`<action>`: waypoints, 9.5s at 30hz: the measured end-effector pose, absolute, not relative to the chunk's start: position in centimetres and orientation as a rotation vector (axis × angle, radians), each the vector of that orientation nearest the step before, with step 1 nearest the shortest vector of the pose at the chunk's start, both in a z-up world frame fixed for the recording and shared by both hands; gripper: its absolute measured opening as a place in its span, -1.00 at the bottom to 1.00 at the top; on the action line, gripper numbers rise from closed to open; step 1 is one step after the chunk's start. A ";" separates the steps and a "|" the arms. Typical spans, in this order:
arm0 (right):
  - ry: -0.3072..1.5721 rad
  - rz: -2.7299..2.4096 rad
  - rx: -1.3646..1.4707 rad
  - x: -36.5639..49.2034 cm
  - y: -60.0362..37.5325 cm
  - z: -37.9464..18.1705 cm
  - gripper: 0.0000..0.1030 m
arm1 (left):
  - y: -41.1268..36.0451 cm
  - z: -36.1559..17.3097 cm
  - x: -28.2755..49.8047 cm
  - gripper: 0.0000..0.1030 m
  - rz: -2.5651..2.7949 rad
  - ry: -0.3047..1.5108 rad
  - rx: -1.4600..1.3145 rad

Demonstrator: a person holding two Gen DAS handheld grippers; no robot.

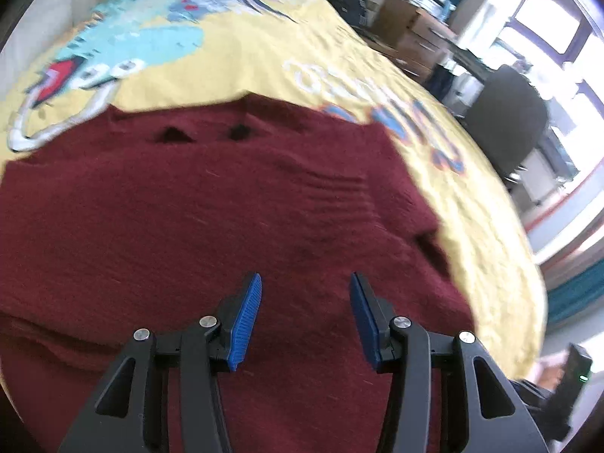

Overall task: Fold small clothes
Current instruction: 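Raise the open left tool away from the folded sweater, then move both tools to the sweater hem and close on it, then lift the hem with both tools and fold it toward the collar, then lay the hem on the sweater and open both tools, then withdraw both open tools up from the folded sweater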

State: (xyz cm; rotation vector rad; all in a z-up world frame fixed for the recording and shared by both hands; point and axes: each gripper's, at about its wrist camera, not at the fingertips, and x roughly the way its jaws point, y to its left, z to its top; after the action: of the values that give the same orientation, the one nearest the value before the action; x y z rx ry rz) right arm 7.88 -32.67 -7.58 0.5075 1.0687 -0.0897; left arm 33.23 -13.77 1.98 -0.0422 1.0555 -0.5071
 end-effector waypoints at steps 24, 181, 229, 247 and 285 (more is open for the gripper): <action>1.073 -0.089 0.516 7.8 -32.9 -7.8 -0.13 | -16.4 0.0 37.7 0.11 -0.328 1.011 0.087; 0.945 0.319 0.515 15.2 -26.7 4.4 -0.76 | 12.5 8.7 21.5 -0.83 -0.289 1.052 -0.427; 0.987 -0.007 0.581 41.9 -30.1 -2.3 0.13 | 14.0 0.7 47.0 -0.20 -0.161 1.126 -0.603; 1.014 0.117 0.312 39.7 -24.7 -2.7 0.13 | 9.5 2.4 44.4 0.05 -0.163 1.053 -0.262; 1.037 0.004 0.271 25.5 -28.0 -1.5 0.13 | 10.6 1.6 32.8 0.15 -0.149 1.091 -0.165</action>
State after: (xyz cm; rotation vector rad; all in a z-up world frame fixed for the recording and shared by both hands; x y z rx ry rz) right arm 25.46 -27.99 -1.54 0.2710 1.0367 0.0036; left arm 32.84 10.58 1.62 -0.1653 1.0913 -0.1489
